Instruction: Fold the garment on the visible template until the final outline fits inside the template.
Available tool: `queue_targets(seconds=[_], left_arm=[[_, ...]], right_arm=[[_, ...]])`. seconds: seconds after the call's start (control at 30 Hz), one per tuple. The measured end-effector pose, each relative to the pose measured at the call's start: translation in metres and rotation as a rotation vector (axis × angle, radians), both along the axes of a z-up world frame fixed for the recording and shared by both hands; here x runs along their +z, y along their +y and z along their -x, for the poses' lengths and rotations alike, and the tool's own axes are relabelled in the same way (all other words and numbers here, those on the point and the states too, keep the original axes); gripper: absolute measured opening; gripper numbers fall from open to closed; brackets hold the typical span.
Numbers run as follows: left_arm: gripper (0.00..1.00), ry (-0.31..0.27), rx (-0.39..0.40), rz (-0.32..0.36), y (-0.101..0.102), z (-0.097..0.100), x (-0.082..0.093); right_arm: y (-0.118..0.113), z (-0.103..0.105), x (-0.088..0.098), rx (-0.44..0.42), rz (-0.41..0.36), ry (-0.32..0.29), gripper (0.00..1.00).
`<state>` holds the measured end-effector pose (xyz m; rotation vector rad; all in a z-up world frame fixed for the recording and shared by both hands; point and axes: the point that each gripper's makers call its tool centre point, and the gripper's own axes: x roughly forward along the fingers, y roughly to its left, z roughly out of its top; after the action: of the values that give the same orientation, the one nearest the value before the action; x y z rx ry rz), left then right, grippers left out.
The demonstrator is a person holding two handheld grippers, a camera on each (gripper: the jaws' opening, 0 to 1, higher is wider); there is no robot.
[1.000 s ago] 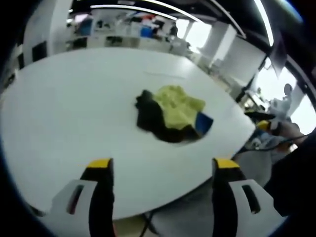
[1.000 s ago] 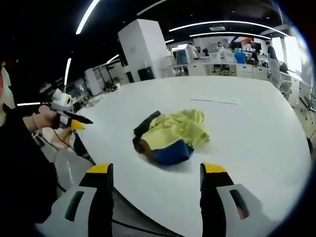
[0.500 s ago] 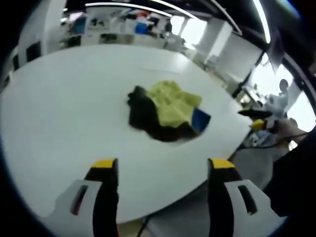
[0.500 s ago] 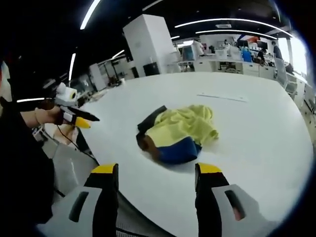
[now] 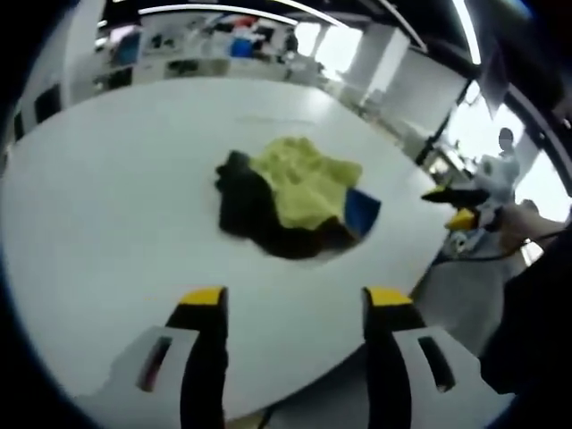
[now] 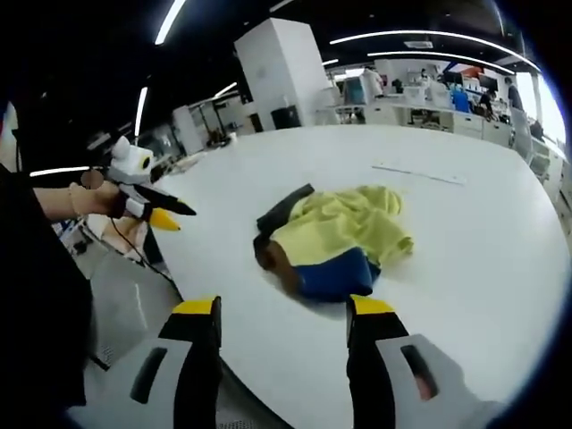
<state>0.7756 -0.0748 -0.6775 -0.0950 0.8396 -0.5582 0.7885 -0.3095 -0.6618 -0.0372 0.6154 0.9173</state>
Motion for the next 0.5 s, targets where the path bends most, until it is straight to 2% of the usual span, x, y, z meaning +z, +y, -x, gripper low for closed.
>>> queue_targets(seconds=[0.13,0.37,0.5], left_arm=[[0.54,0.009,-0.030,-0.015,-0.008,-0.003,-0.008],[0.49,0.010,-0.068,-0.017,-0.019,-0.016,-0.018],[0.48,0.028,-0.096,-0.014,-0.029,-0.019,-0.025]], right_arm=[[0.008,-0.006,-0.006,0.006,-0.013,-0.004,0.52],[0.018,-0.012,-0.020,0.041,0.022,0.001,0.51],[0.024,-0.016,-0.026,0.068,0.044,-0.007,0.47]])
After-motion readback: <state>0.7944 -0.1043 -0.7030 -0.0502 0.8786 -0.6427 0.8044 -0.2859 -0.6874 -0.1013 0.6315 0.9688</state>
